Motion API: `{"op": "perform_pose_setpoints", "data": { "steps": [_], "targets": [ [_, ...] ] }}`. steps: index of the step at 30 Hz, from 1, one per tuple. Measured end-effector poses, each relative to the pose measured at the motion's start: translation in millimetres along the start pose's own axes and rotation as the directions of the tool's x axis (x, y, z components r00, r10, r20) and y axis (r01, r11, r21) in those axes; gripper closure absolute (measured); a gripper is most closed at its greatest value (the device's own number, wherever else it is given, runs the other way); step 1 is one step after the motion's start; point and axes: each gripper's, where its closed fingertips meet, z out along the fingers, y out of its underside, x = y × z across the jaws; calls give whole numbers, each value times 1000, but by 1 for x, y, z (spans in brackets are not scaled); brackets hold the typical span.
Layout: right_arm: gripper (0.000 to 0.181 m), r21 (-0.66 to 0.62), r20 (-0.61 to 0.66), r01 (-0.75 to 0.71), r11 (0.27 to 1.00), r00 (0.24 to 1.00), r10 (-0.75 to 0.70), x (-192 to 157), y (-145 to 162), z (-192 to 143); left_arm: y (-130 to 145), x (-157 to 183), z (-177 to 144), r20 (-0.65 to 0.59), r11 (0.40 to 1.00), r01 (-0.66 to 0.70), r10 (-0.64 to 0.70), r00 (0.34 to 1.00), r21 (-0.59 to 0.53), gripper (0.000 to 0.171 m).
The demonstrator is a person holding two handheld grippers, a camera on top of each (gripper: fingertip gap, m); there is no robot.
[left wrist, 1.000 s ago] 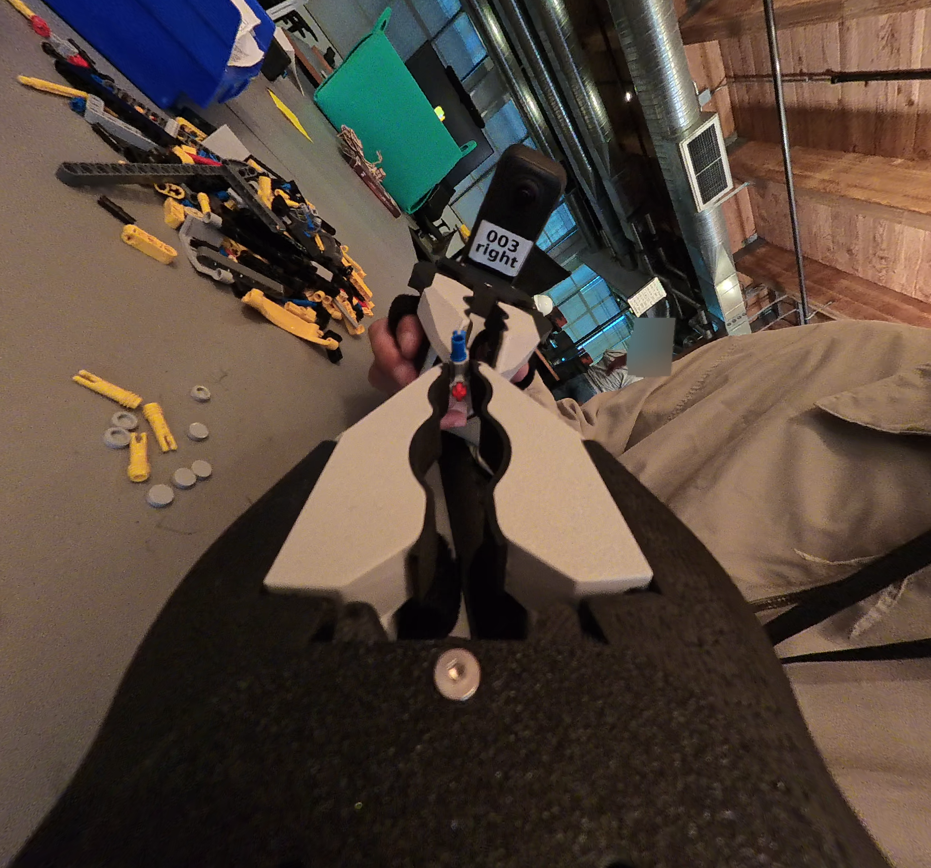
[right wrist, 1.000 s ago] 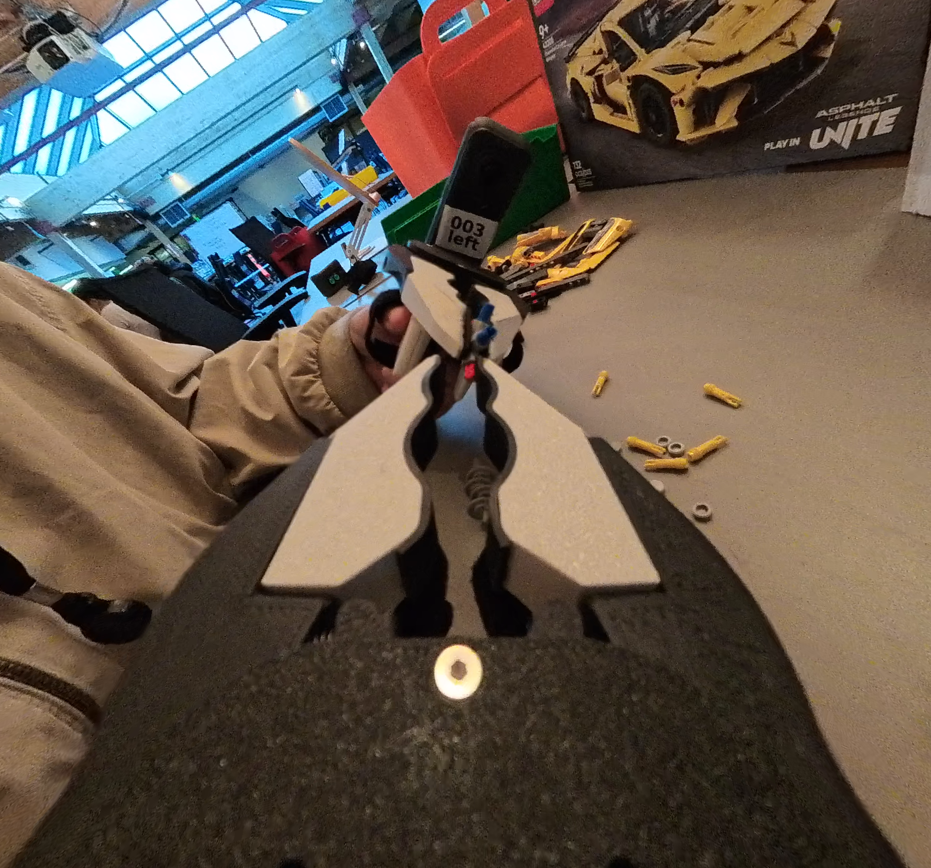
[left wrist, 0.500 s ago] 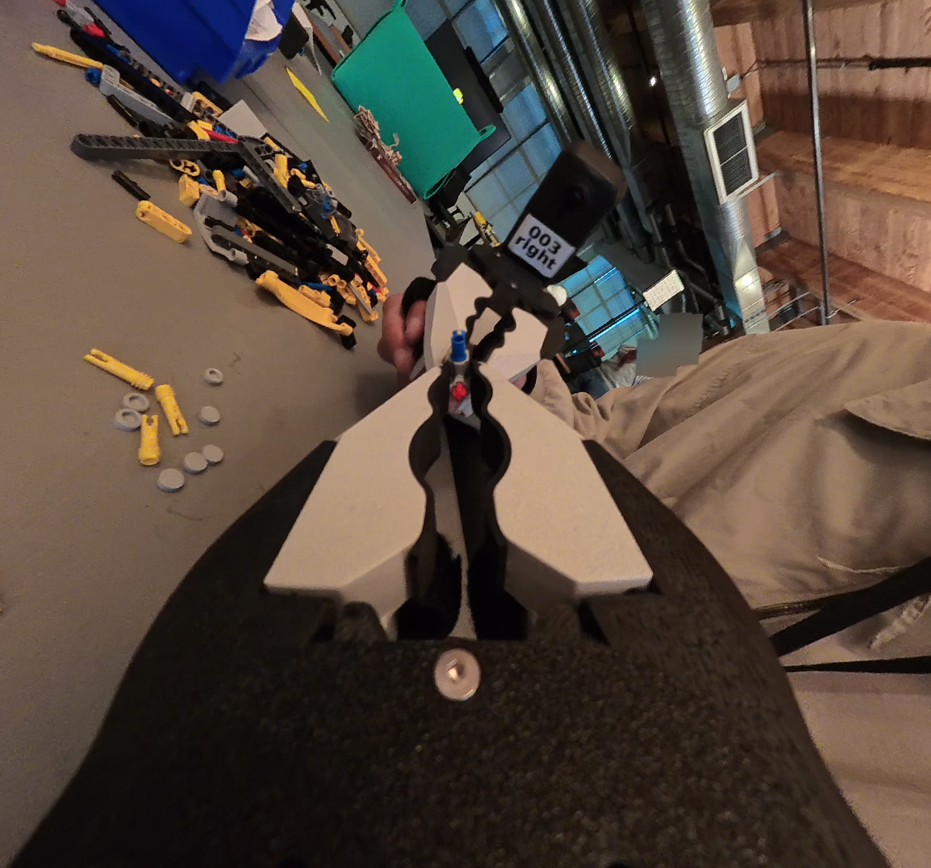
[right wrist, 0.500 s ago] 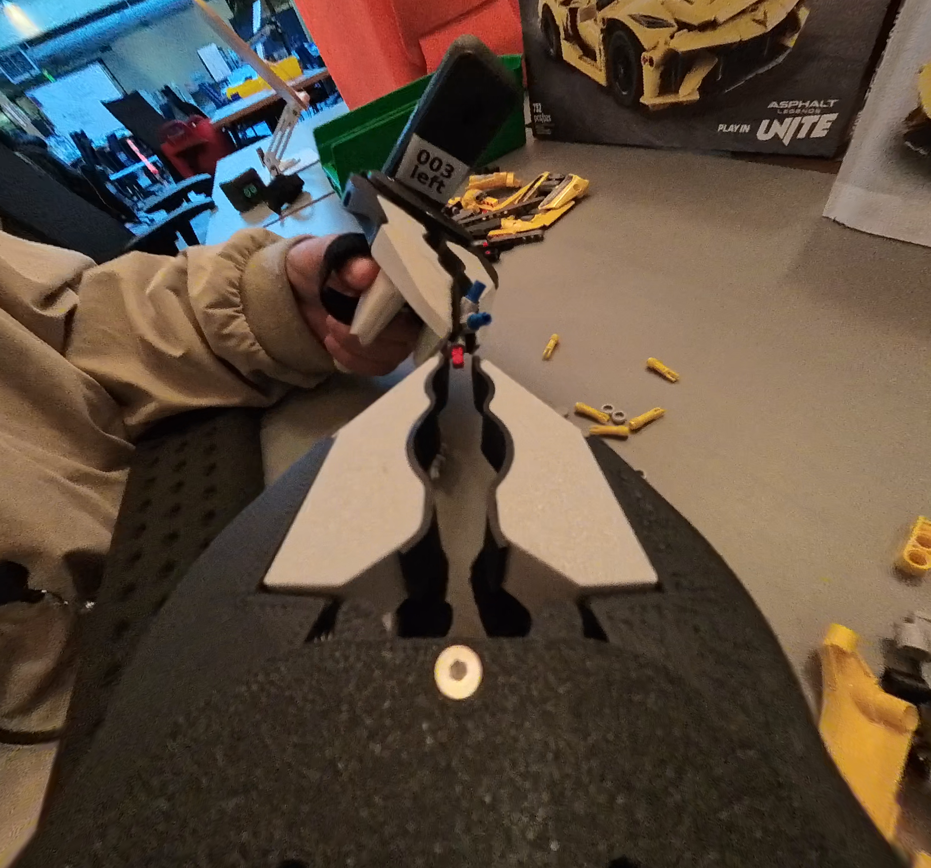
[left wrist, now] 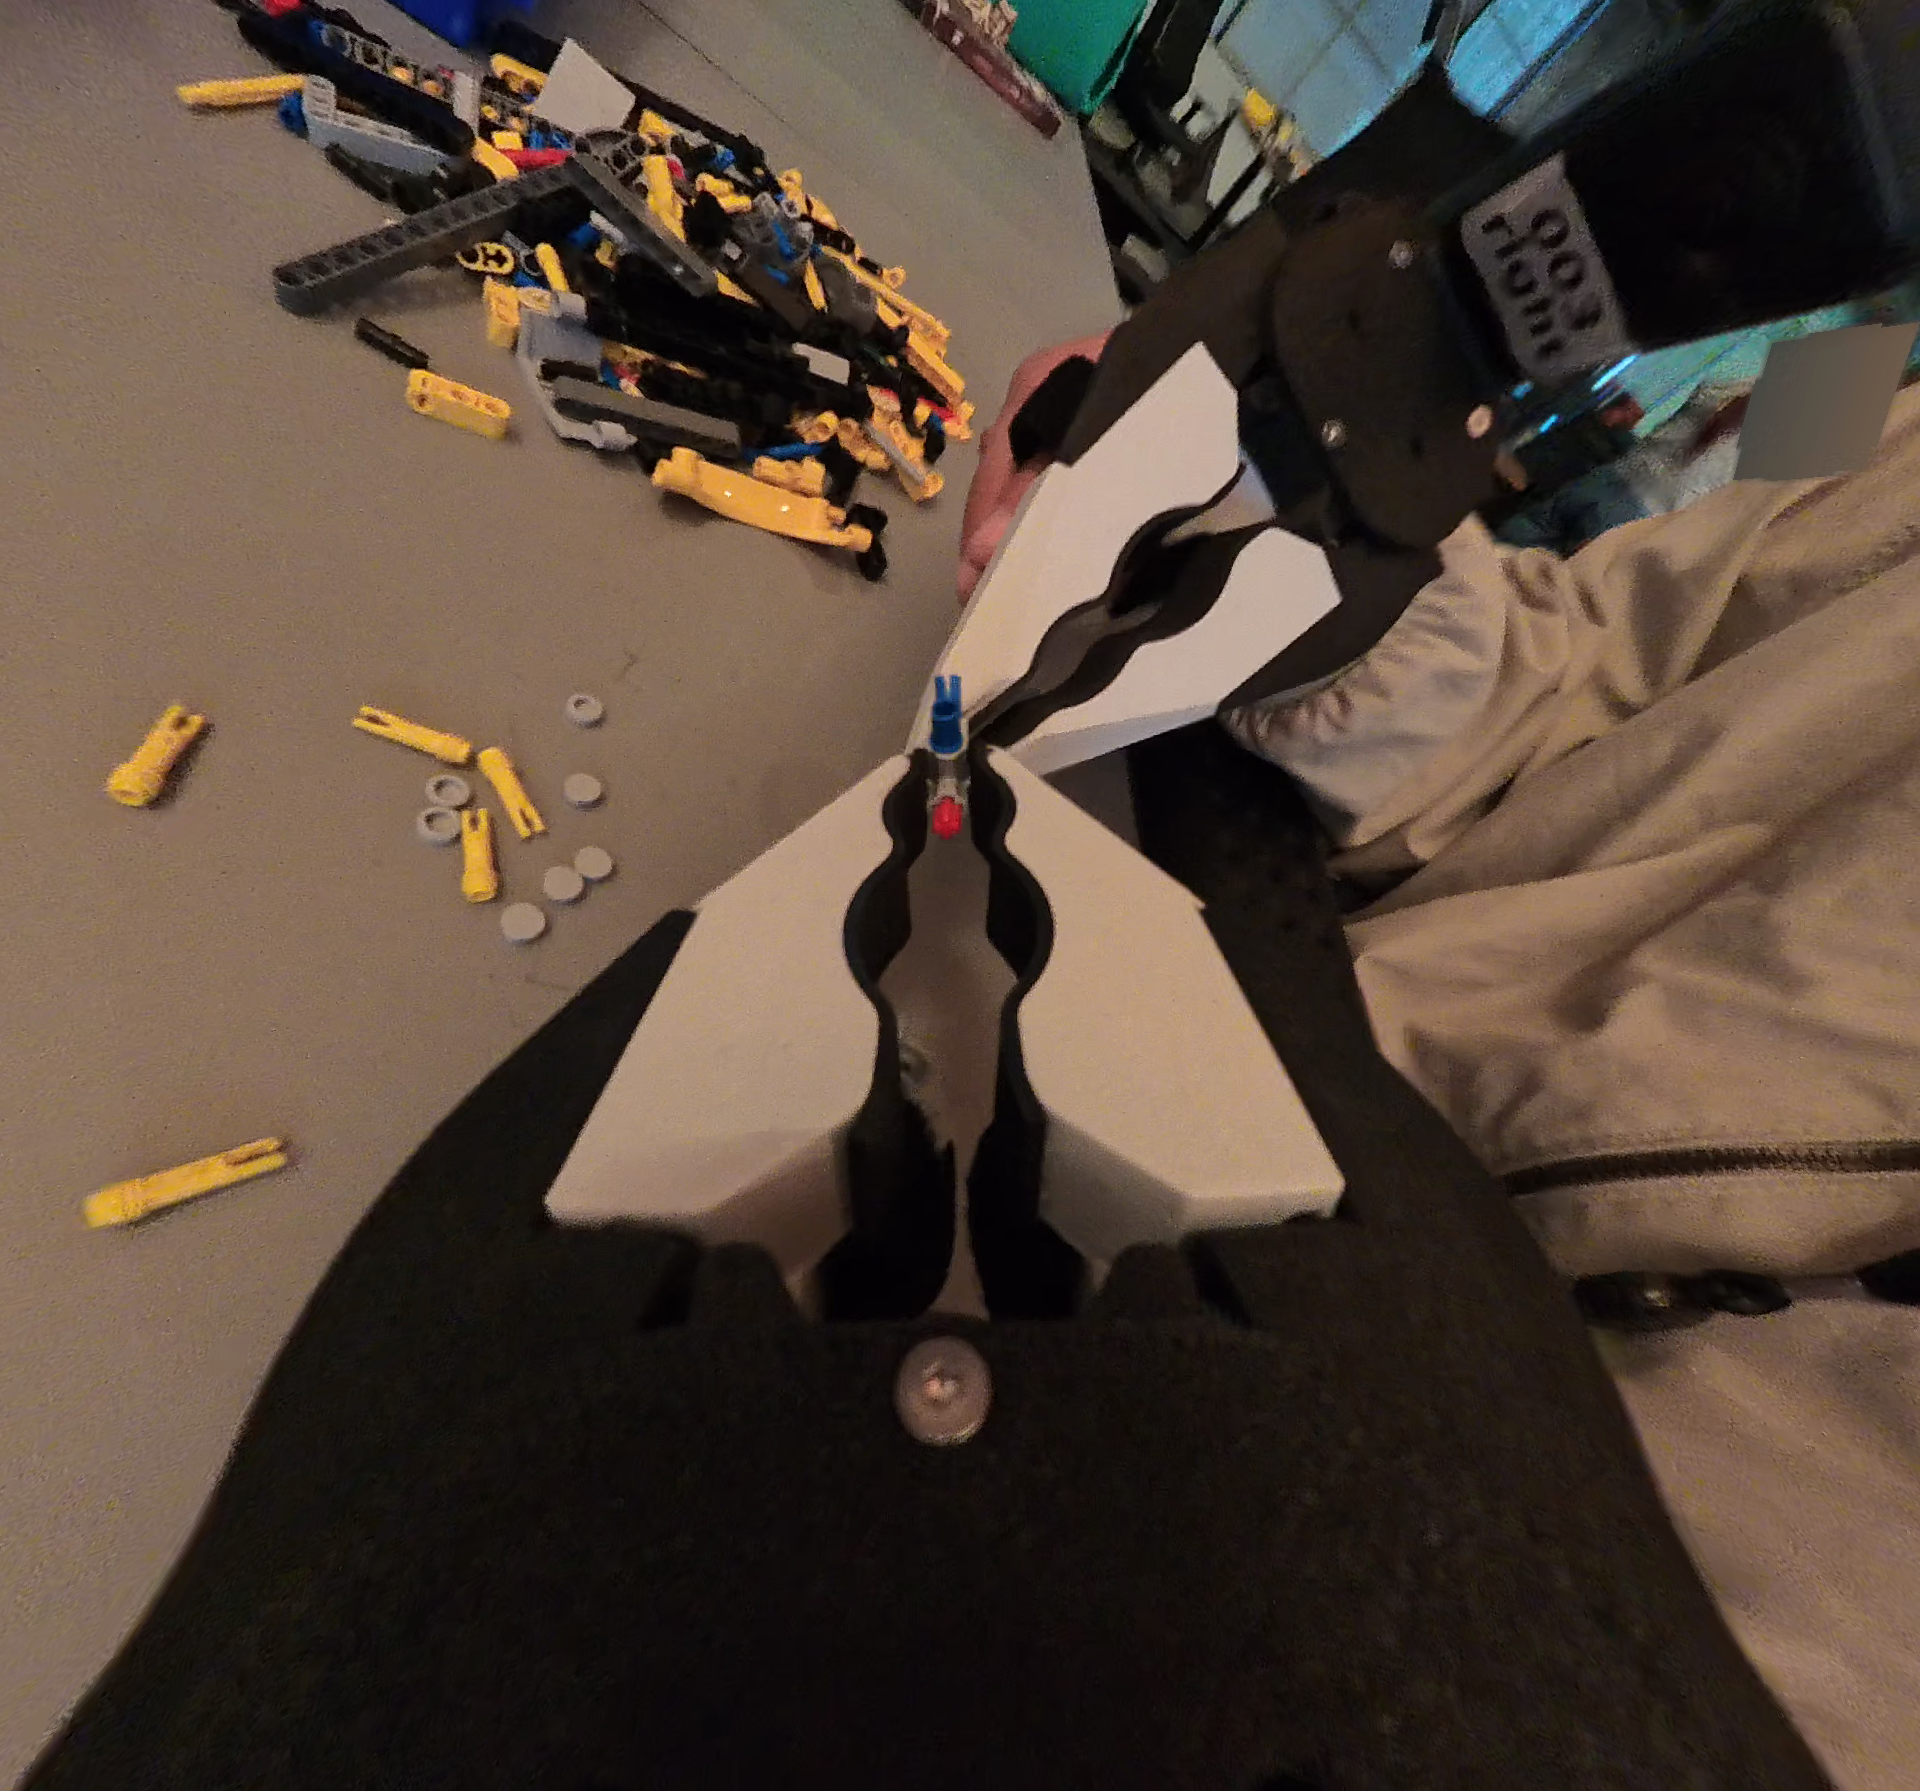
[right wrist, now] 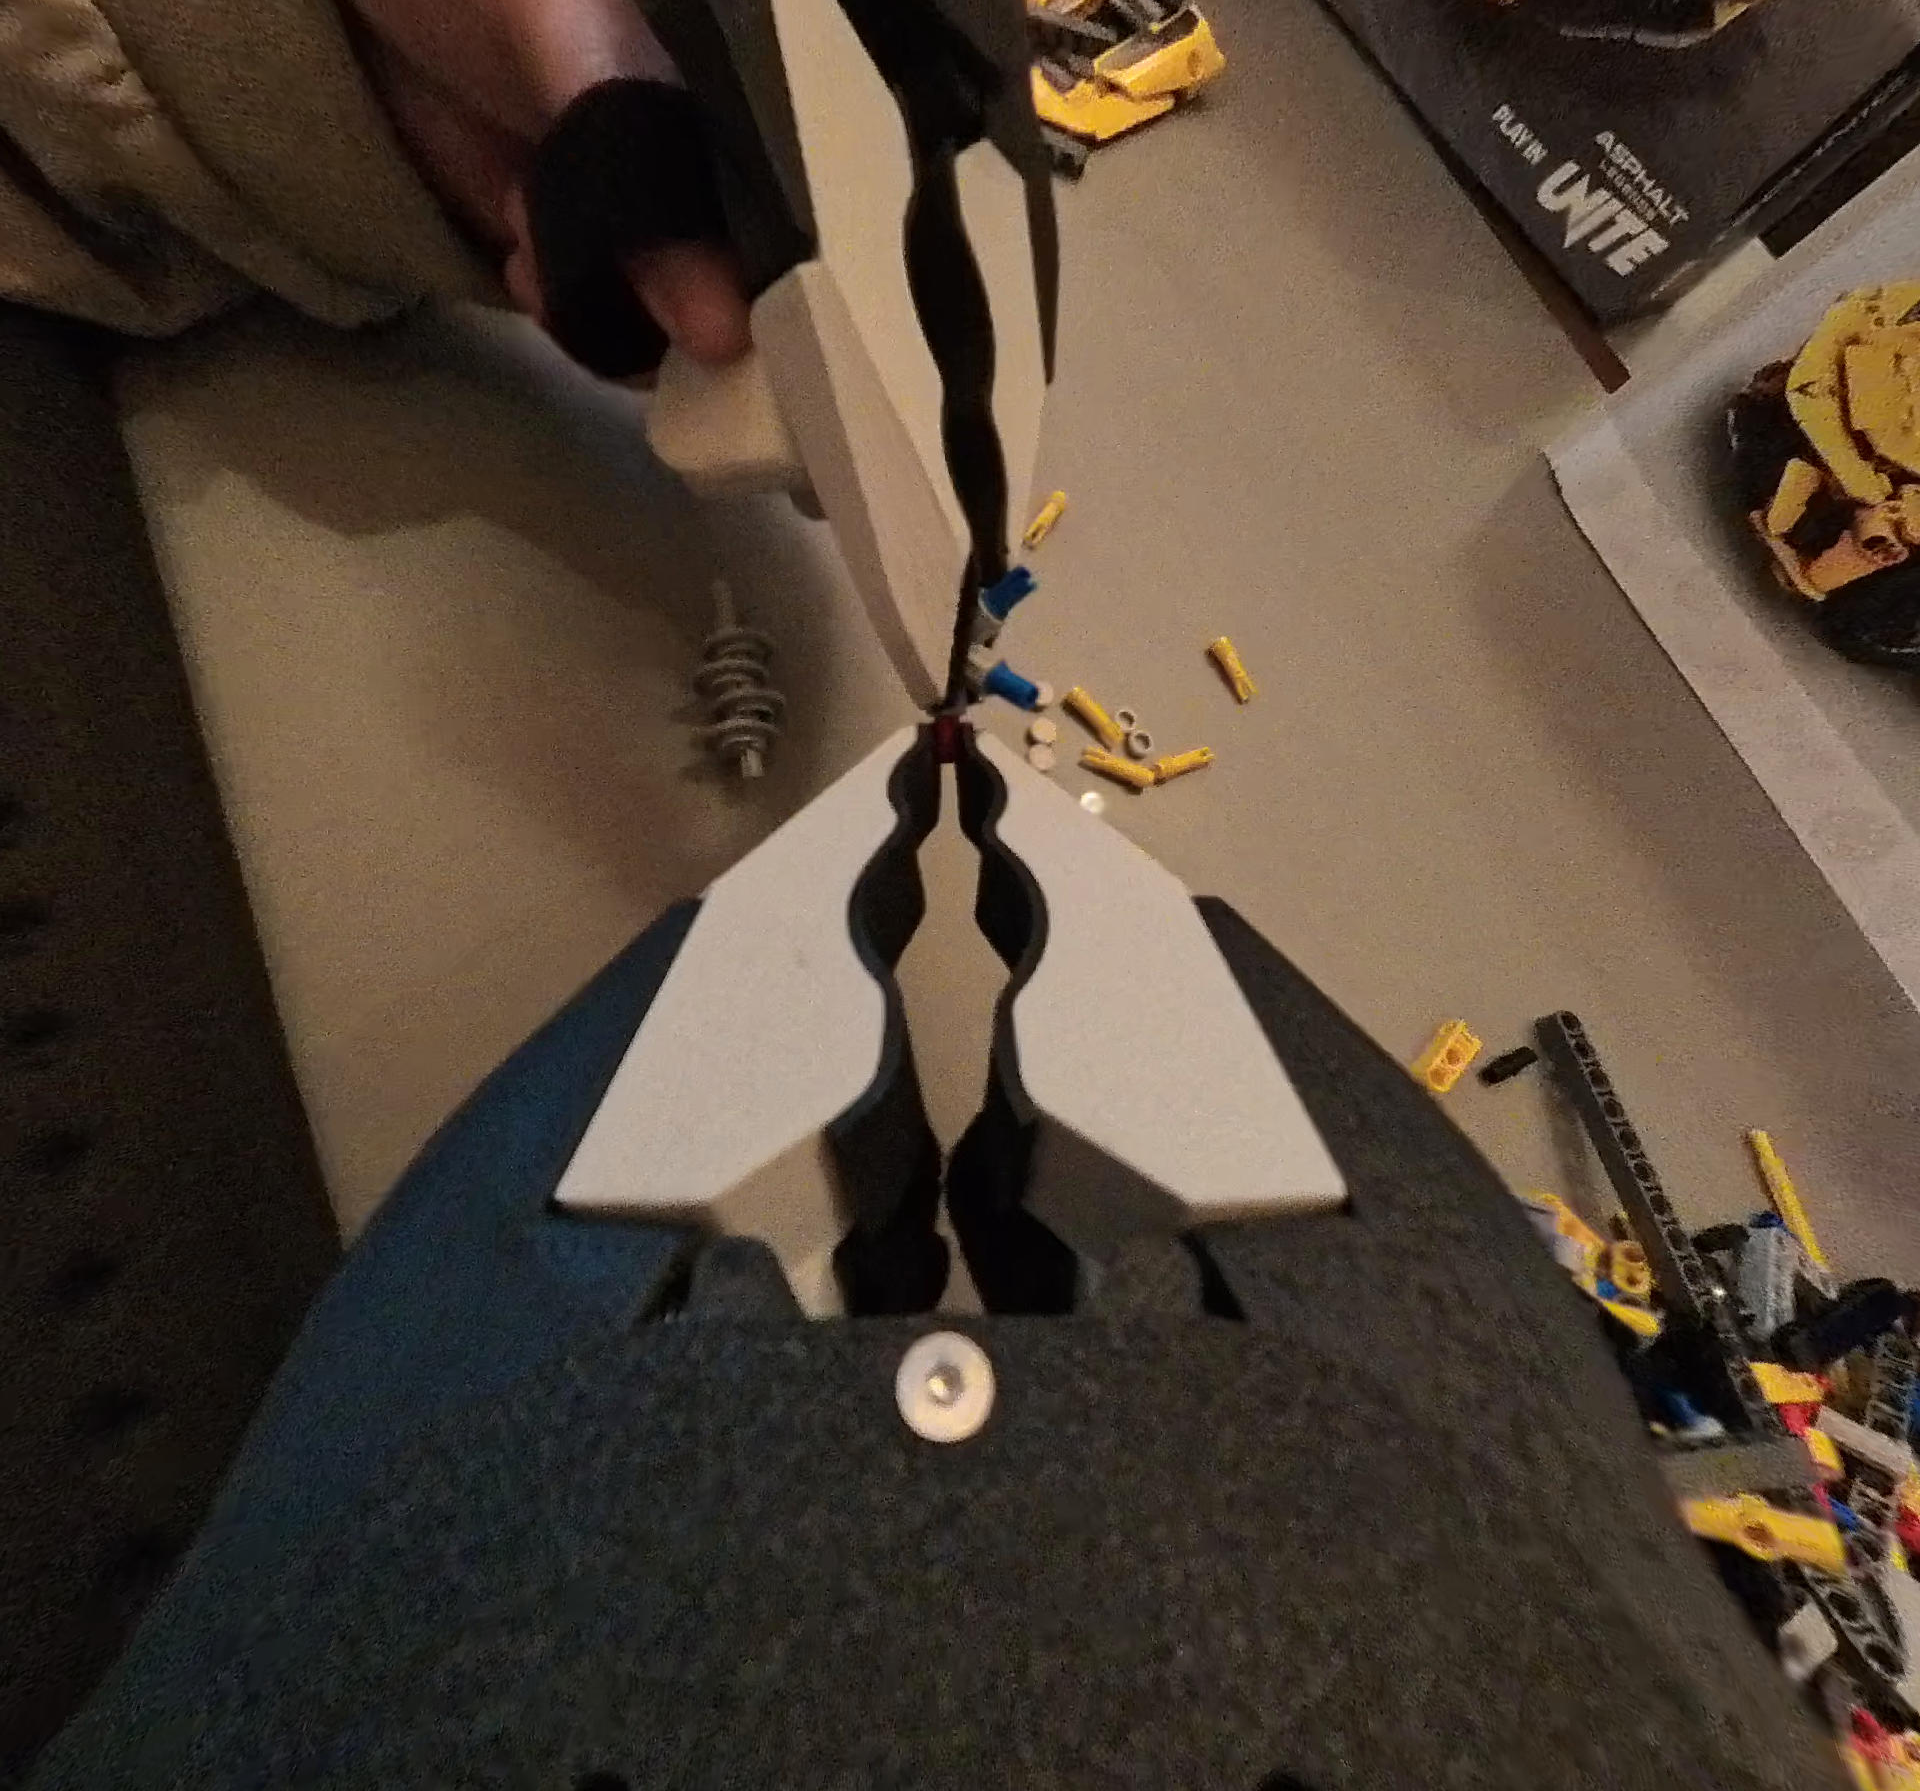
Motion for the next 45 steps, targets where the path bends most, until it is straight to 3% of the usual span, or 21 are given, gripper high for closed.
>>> {"op": "perform_pose_setpoints", "data": {
  "steps": [2, 4, 6, 9, 11, 13, 15, 18, 20, 22, 25, 27, 32, 34, 40, 45],
  "targets": [
    [179, -22, -6, 32, 999, 999, -32, 0, -1, 1, -1, -4, -6, 23, 1000, -15, 15, 1000, 0, 165],
    [179, -316, -120, 72, 946, 986, -116, 31, 59, -11, -25, -30, -50, 114, 988, 32, -49, 992, 148, 165],
    [179, -221, -116, -87, 971, 991, 63, 43, 74, -39, -44, -41, -91, 107, 958, 53, -87, 990, 283, 166],
    [179, -167, -256, -145, 975, 962, 99, 86, 82, -78, -42, -22, -55, 38, 964, 36, -47, 998, 263, 165],
    [179, -168, -416, -233, 958, 898, 145, 129, 102, -100, -38, -5, -30, -3, 974, 23, -23, 1000, 225, 165],
    [179, -125, -494, -322, 939, 840, 222, 158, 120, -115, -35, 2, -18, 4, 975, -30, 29, 1000, 220, 165],
    [167, -163, -514, -415, 895, 810, 283, 169, 148, -119, -26, -3, -7, 53, 982, -53, 44, 998, 184, 164],
    [159, -80, -522, -442, 893, 782, 340, 170, 143, -118, -25, 4, 2, 17, 980, -52, 50, 999, 191, 164],
    [156, 81, -396, -457, 886, 800, 450, 149, 106, -101, -26, 11, 6, -21, 978, -51, 56, 998, 203, 164],
    [155, 281, -87, -535, 797, 813, 576, 105, 52, -75, -27, 16, 8, -55, 975, -40, 53, 997, 221, 164],
    [148, 405, 449, -739, 538, 673, 587, 40, -22, -61, -33, 25, 7, -137, 964, 14, 24, 990, 267, 164],
    [150, 395, 608, -815, 424, 577, 545, 22, -41, -58, -38, 29, 4, -172, 954, 41, 11, 985, 297, 165],
    [163, 418, 648, -852, 315, 523, 554, 24, -48, -54, -40, 30, 1, -193, 950, 58, 3, 981, 308, 165],
    [165, 396, 651, -854, 338, 521, 553, 16, -51, -47, -41, 27, 0, -197, 945, 76, -12, 980, 318, 165],
    [174, 426, 638, -847, 318, 531, 558, 19, -56, -45, -44, 29, -3, -213, 938, 79, -6, 977, 337, 165],
    [176, 426, 689, -880, 209, 465, 556, 24, -57, -48, -50, 29, -2, -201, 921, 93, -17, 979, 378, 165]
  ]
}}
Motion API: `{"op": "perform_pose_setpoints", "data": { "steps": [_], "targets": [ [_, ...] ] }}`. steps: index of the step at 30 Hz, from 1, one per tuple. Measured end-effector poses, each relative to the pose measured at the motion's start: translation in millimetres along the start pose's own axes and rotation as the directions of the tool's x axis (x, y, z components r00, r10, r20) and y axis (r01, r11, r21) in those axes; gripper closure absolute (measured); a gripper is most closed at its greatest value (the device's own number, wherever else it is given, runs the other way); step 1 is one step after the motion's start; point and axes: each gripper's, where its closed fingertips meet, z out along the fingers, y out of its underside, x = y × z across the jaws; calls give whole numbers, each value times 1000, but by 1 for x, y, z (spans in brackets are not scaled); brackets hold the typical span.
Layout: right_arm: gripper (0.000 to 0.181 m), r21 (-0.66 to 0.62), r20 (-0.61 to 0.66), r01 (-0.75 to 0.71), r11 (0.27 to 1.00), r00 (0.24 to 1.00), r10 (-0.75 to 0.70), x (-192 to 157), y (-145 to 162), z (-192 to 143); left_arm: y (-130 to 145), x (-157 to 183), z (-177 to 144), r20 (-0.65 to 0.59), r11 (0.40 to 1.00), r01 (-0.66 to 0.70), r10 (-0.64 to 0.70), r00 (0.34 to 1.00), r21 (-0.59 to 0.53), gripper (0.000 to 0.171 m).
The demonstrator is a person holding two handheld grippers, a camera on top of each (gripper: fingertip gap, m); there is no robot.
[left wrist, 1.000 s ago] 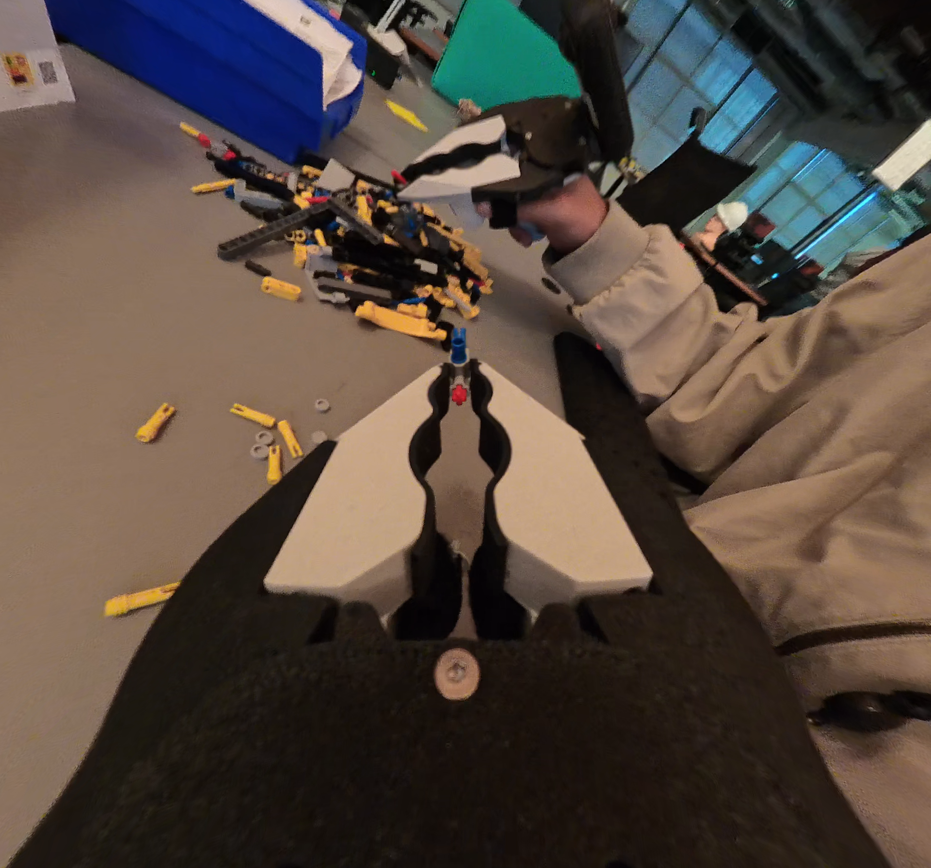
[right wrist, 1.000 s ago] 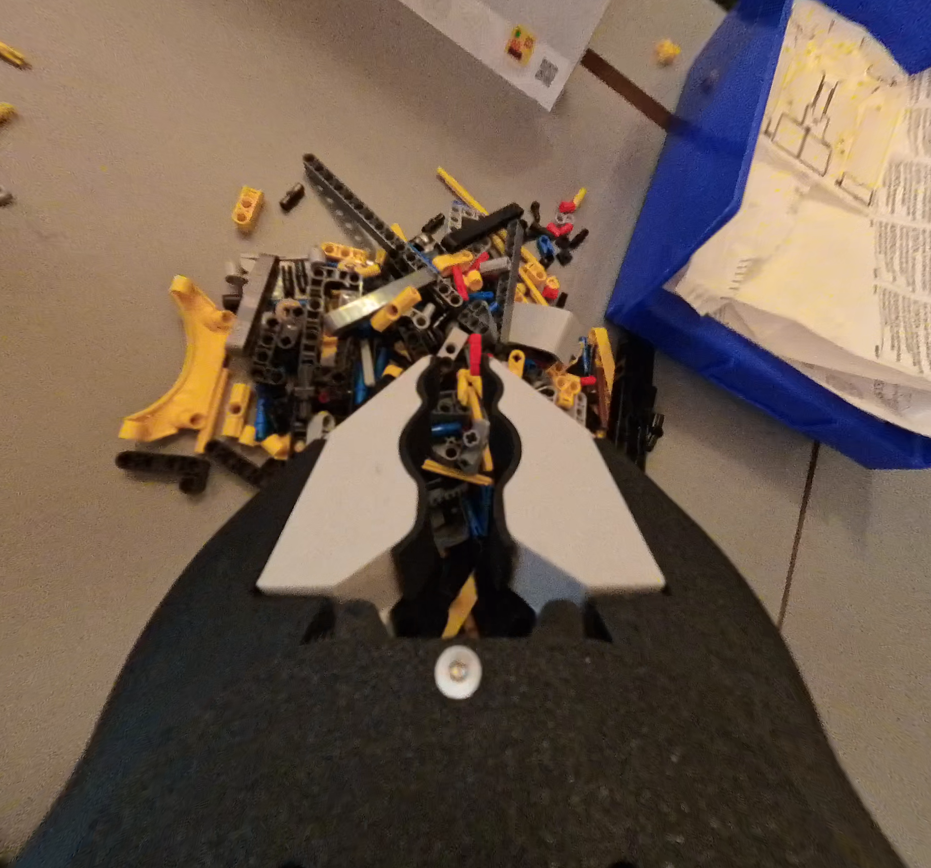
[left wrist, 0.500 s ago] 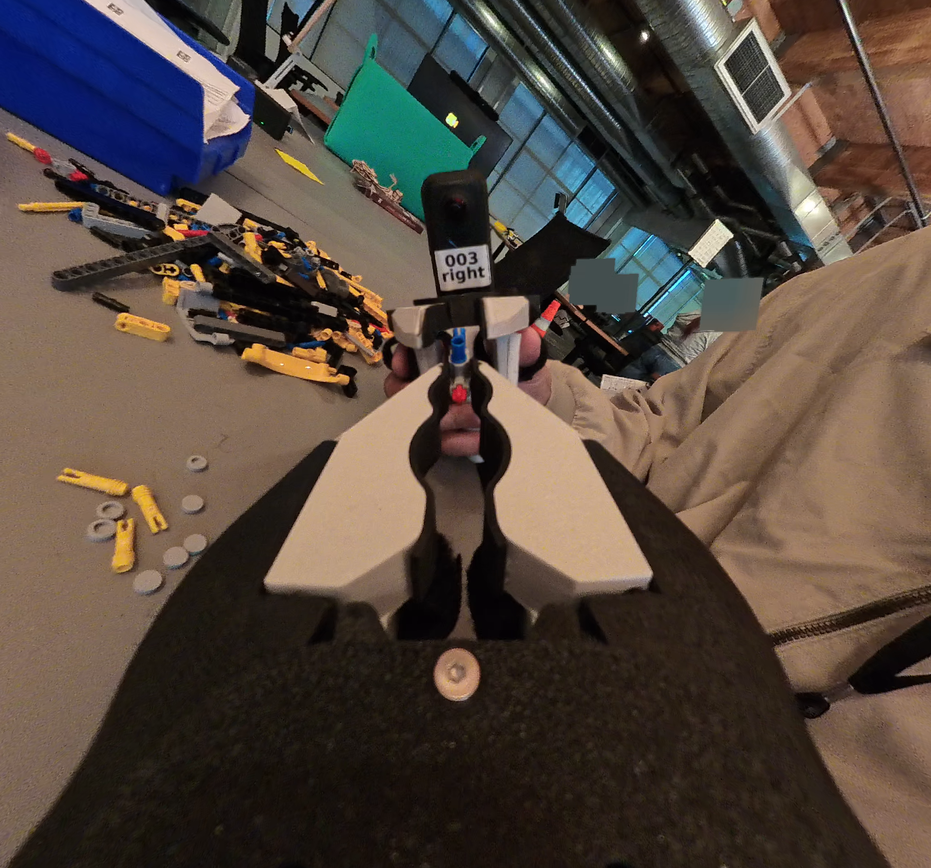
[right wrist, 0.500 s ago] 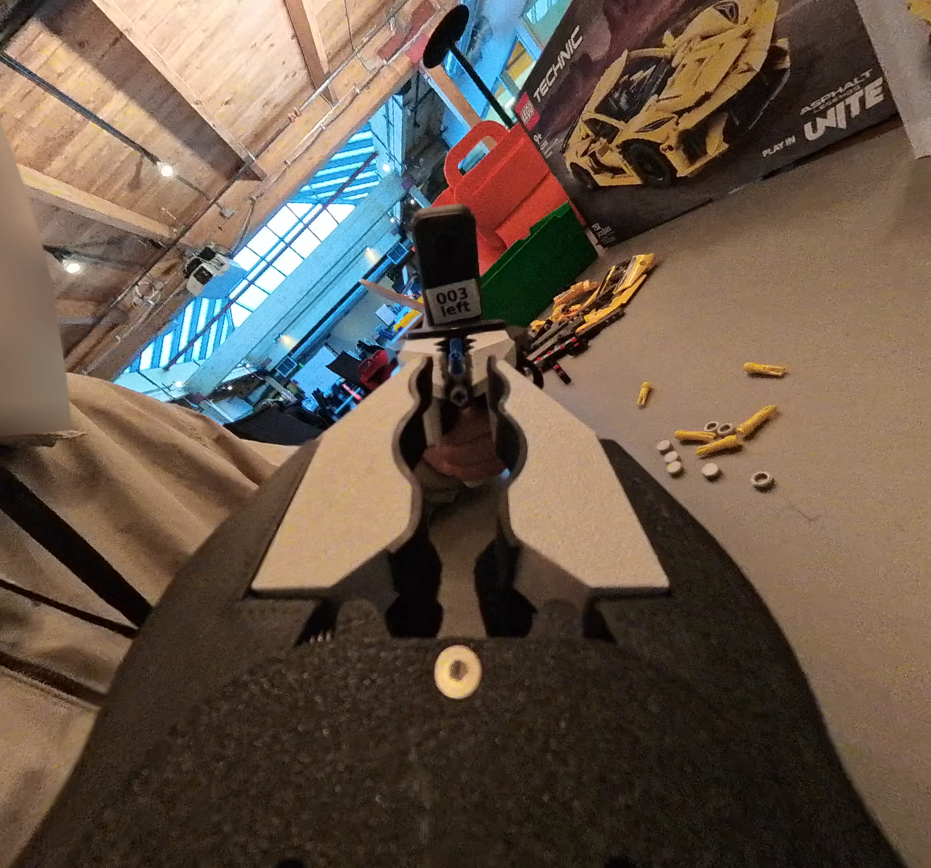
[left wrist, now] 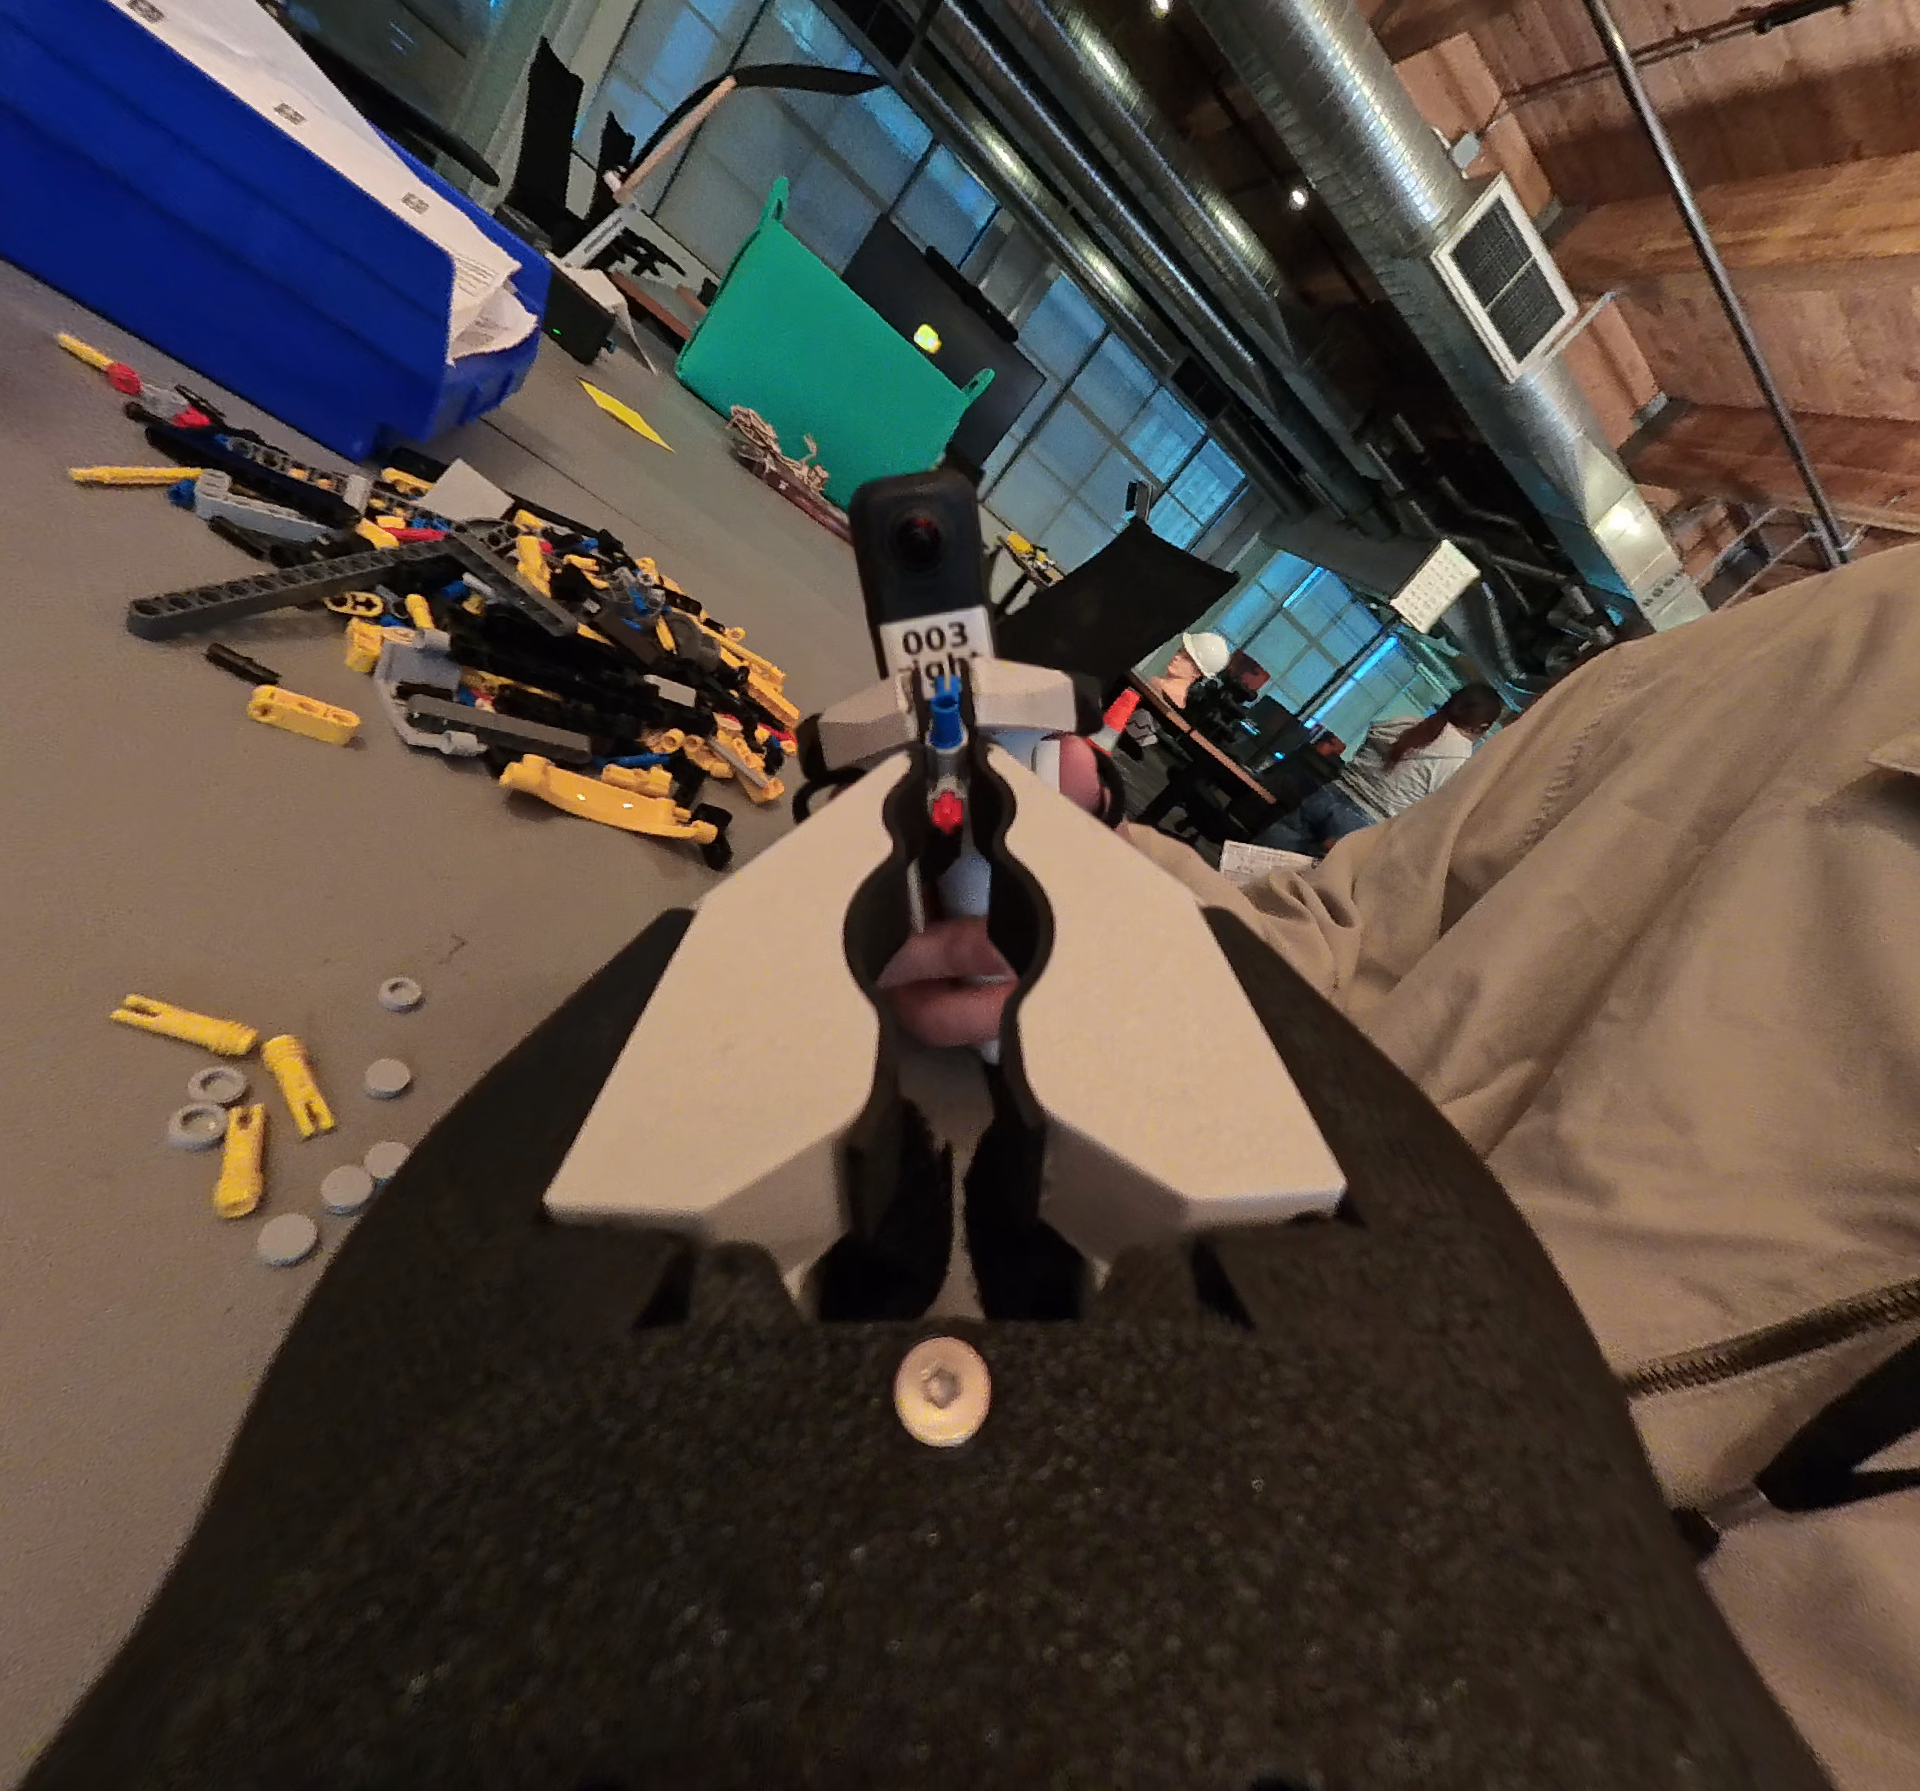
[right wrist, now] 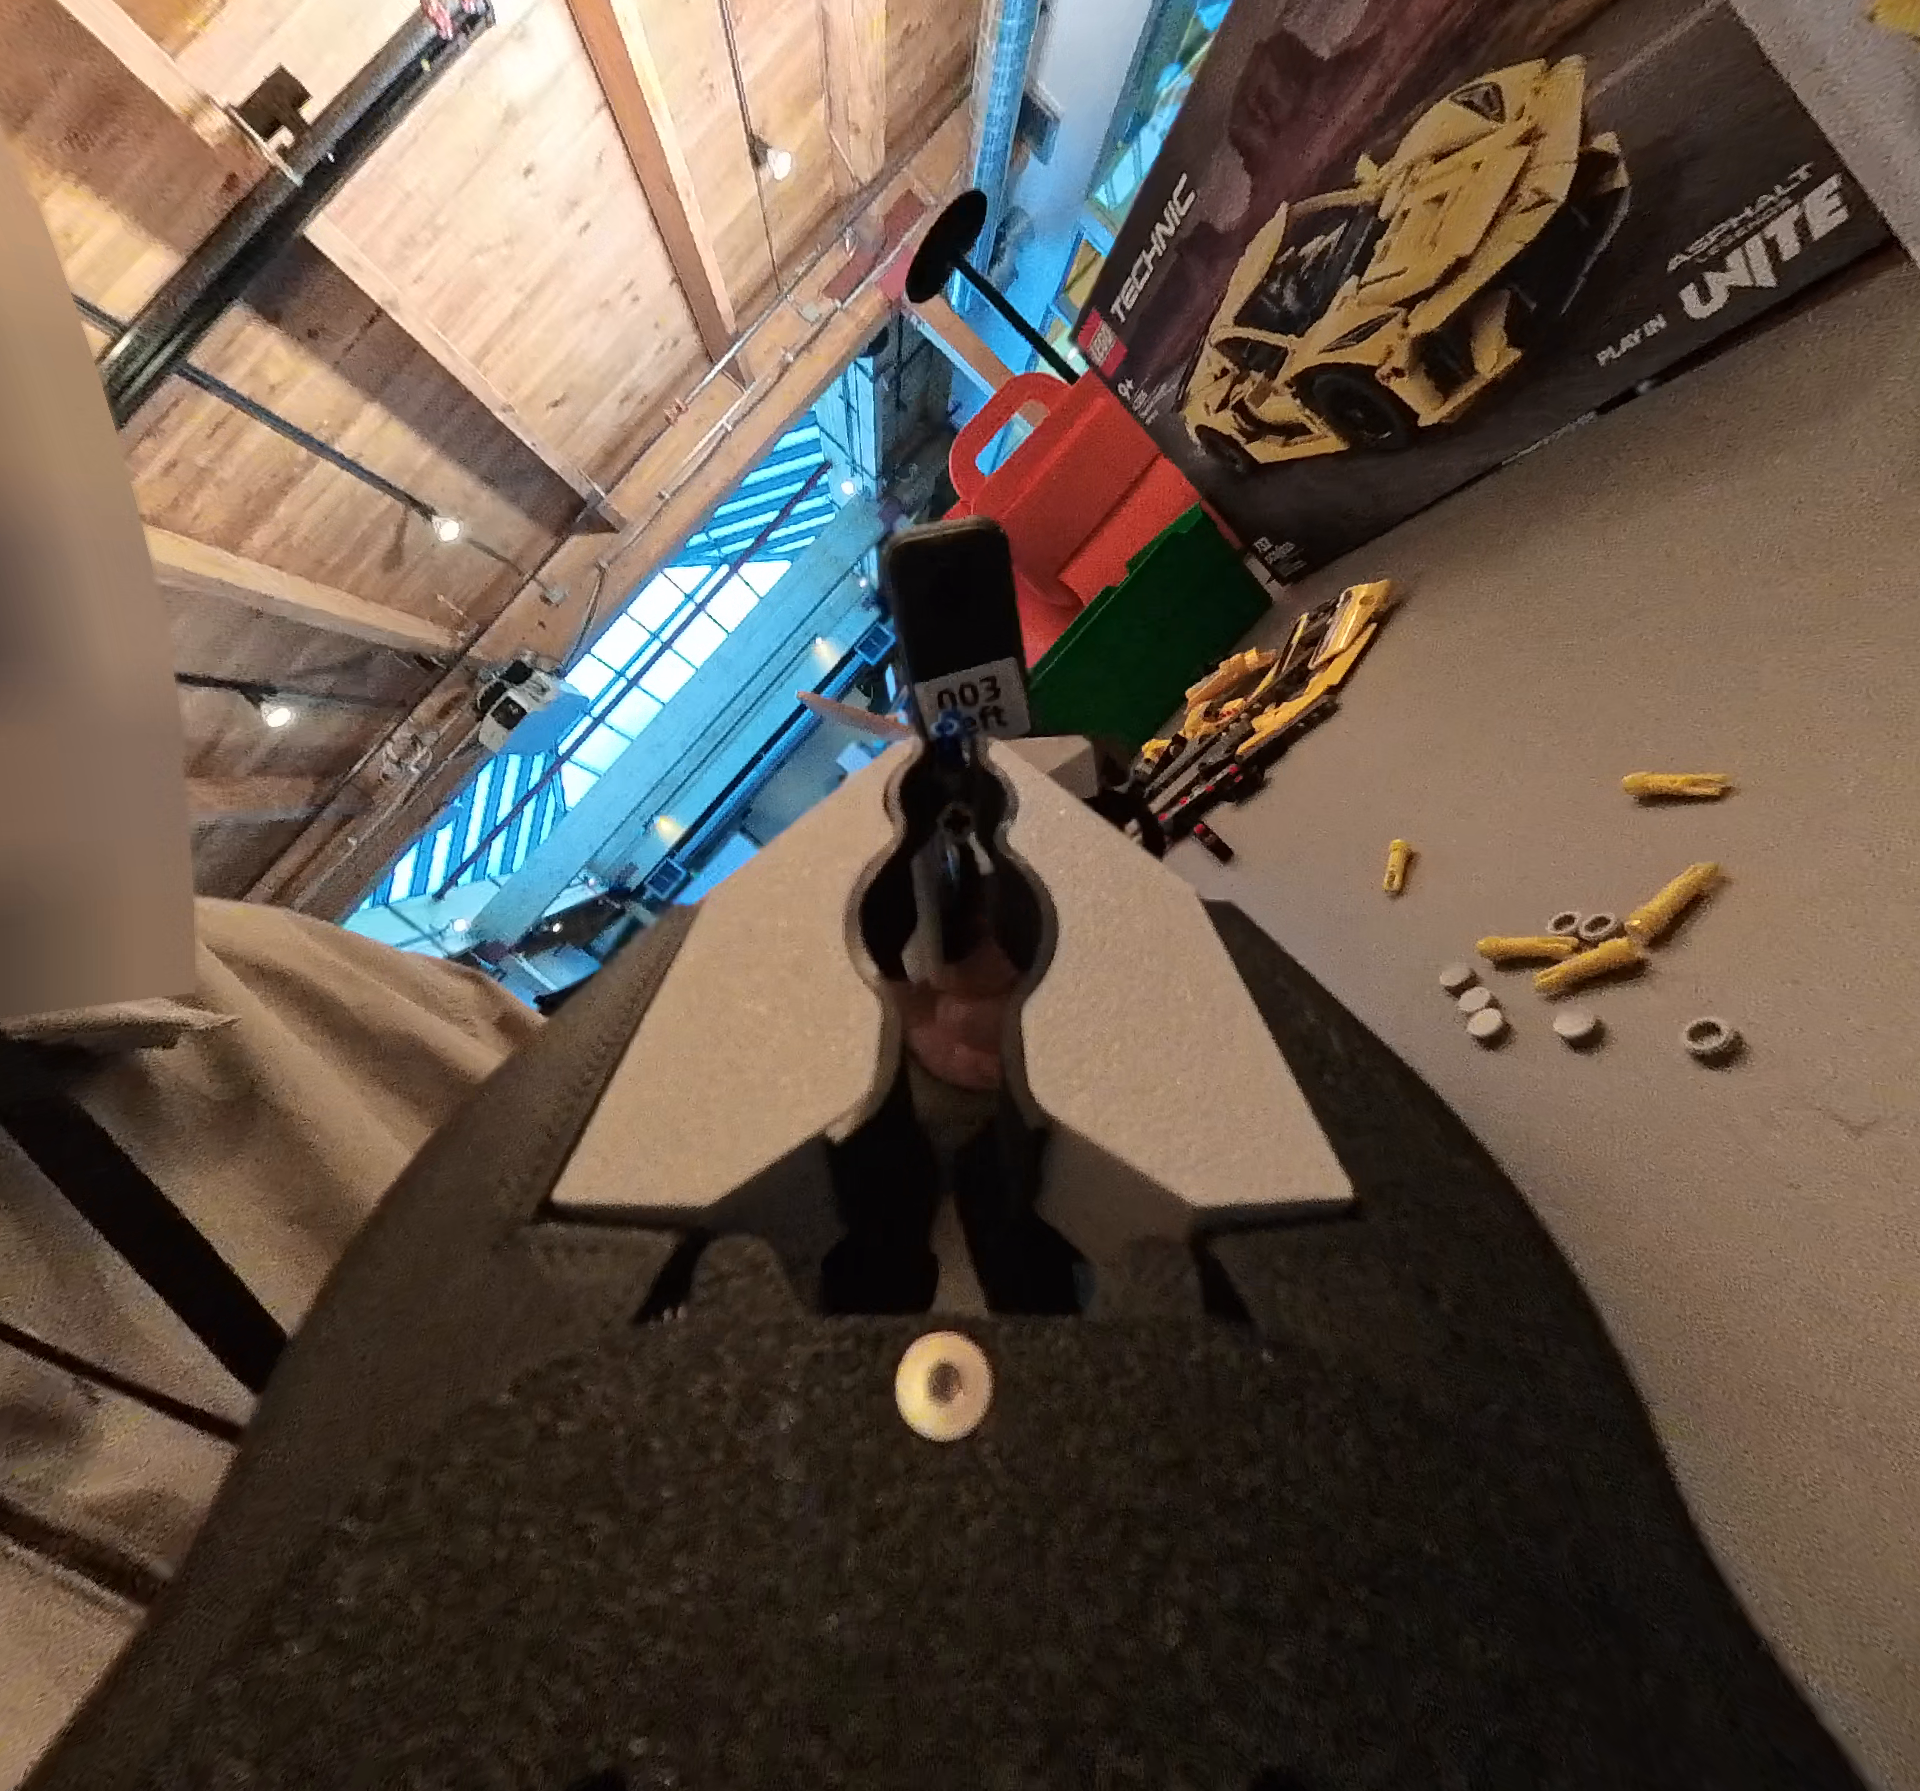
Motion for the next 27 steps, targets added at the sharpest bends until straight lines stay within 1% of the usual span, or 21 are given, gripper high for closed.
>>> {"op": "perform_pose_setpoints", "data": {
  "steps": [3, 7, 10, 16, 17, 18, 19, 20, 21, 22, 23, 24, 25, 26, 27],
  "targets": [
    [178, 99, 10, -27, 995, 1000, 26, 2, -6, 0, -3, -2, 2, 37, 999, -27, 26, 999, 38, 165],
    [181, 178, -3, -28, 984, 1000, 29, 5, -16, -1, -9, -5, 4, 89, 997, -48, 42, 995, 63, 165],
    [181, 196, -24, -25, 980, 999, 30, 9, -18, 2, -12, -9, 2, 103, 996, -41, 33, 994, 78, 164],
    [181, 228, 6, -94, 969, 995, 95, 15, -25, 9, -20, -15, -3, 150, 993, -57, 41, 988, 103, 164],
    [181, 226, 3, -89, 970, 996, 90, 16, -27, 10, -19, -14, -4, 140, 994, -67, 54, 989, 91, 164],
    [181, 418, -4, -82, 905, 996, 92, 20, -57, -9, -13, -10, -5, 122, 995, -80, 71, 990, 67, 165],
    [180, 551, 17, -127, 825, 990, 141, 30, -93, -42, -8, -7, -8, 119, 994, -90, 83, 989, 55, 165],
    [181, 612, -1, -106, 784, 991, 135, 39, -124, -72, -8, -4, -11, 122, 993, -98, 90, 988, 63, 165],
    [181, 594, -120, 21, 804, 991, 63, 43, -143, -91, -12, -3, -13, 125, 992, -101, 90, 988, 80, 165],
    [180, 432, -247, 165, 887, 967, -59, 45, -149, -89, -16, -2, -14, 121, 991, -101, 90, 989, 84, 165],
    [179, 126, -423, 282, 951, 883, -205, 65, -138, -86, -17, -5, -14, 135, 992, -106, 96, 986, 68, 165],
    [178, -110, -623, 342, 933, 708, -333, 95, -138, -106, -14, -12, -14, 172, 992, -121, 113, 979, 38, 165],
    [178, -225, -738, 399, 889, 526, -423, 111, -152, -131, -9, -17, -12, 201, 990, -139, 137, 970, -5, 165],
    [178, -342, -765, 383, 858, 417, -491, 122, -155, -147, -2, -22, -11, 220, 987, -154, 162, 962, -52, 165],
    [178, -440, -773, 280, 854, 365, -518, 137, -147, -162, 4, -26, -10, 244, 983, -161, 177, 953, -86, 164]
  ]
}}
